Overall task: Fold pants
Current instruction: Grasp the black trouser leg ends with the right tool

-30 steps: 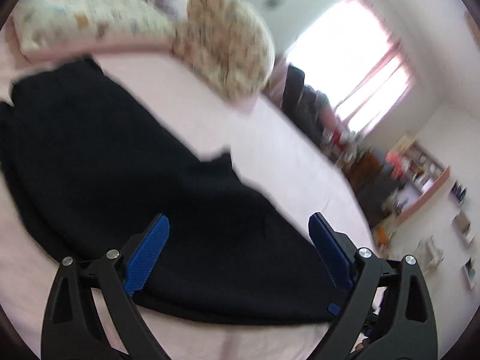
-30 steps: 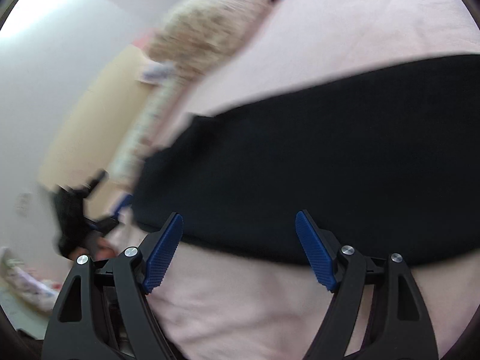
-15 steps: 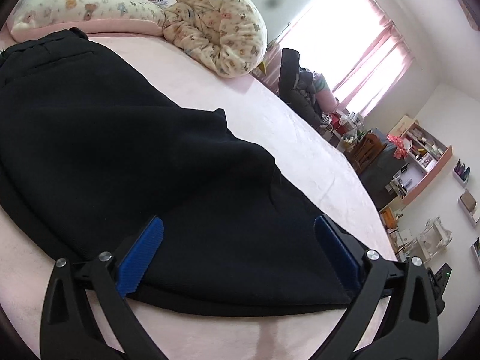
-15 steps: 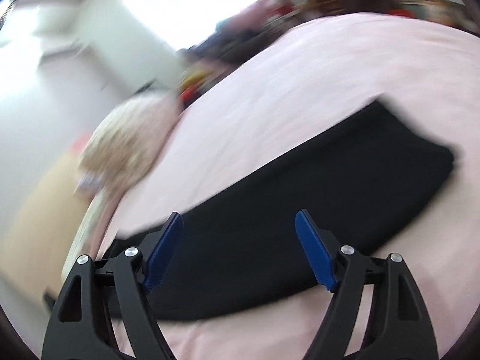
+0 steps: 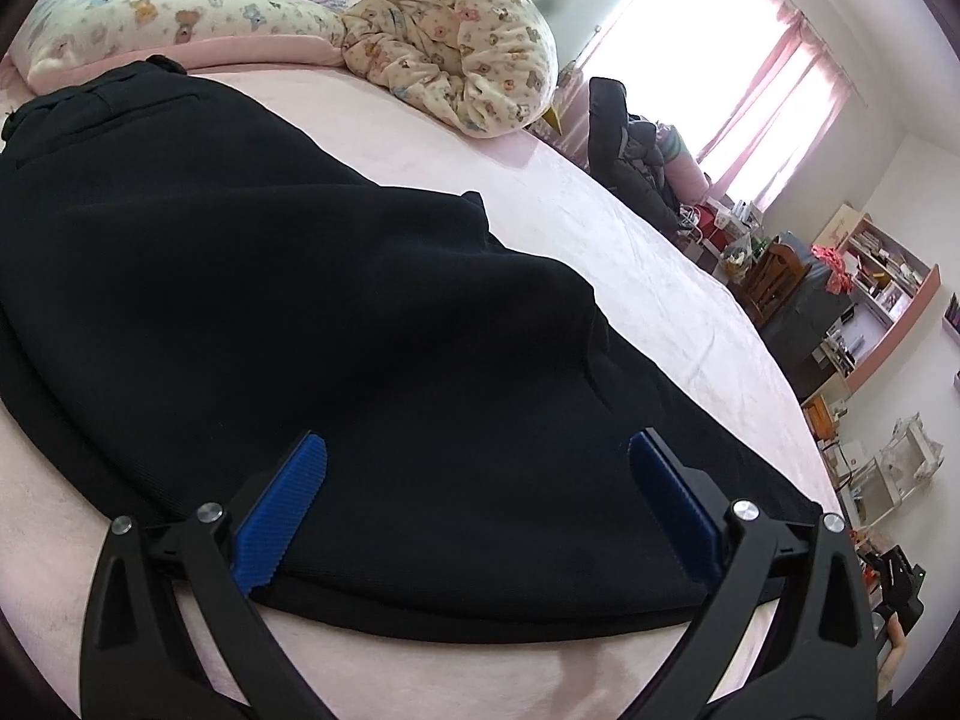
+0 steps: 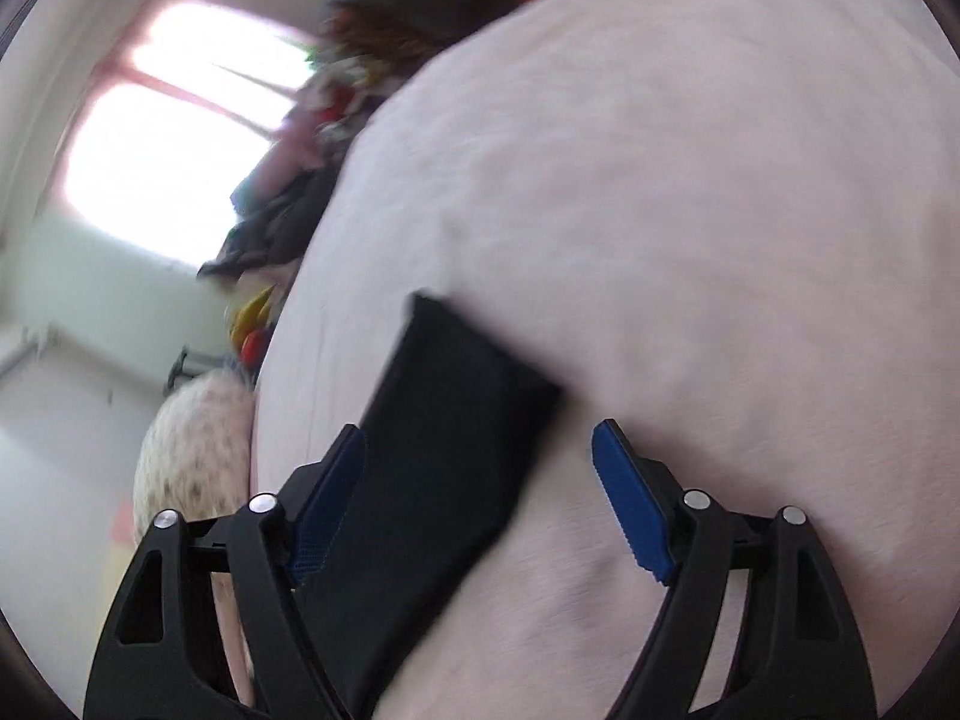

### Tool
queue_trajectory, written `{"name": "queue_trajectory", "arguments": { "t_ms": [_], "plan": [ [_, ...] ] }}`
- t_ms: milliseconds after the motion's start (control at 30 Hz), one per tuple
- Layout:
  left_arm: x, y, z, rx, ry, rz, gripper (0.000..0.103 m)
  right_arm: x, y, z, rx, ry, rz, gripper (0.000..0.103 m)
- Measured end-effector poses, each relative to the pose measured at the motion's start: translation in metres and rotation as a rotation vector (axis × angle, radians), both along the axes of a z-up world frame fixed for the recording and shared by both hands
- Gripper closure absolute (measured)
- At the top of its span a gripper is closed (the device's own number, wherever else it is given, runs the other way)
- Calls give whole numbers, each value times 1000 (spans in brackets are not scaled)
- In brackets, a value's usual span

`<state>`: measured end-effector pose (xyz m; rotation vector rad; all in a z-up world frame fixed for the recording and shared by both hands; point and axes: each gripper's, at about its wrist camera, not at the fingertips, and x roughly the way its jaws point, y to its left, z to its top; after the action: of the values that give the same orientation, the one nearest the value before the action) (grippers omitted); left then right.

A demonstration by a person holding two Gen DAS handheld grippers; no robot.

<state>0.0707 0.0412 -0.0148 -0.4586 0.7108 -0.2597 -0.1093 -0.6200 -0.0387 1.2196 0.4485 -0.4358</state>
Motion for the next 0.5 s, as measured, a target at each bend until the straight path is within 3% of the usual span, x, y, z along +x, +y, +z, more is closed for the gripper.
{"name": "queue_trajectory", "arguments": {
  "t_ms": [167, 267, 333, 400, 500],
  "plan": [
    [1, -2, -1, 19, 0, 0, 2, 9, 4, 2, -35, 64, 9, 29],
    [1, -3, -1, 26, -2, -2, 2, 17, 11, 2, -32, 49, 18, 30],
    [1, -3, -1, 30, -1, -4, 2, 20, 12, -2, -15, 6, 52, 36],
    [1, -3, -1, 31, -1, -4, 2, 30, 11, -6, -28, 57, 50, 45],
    [1, -4, -1, 36, -1, -4, 2, 40, 12, -5, -47, 82, 54, 45]
  ]
}}
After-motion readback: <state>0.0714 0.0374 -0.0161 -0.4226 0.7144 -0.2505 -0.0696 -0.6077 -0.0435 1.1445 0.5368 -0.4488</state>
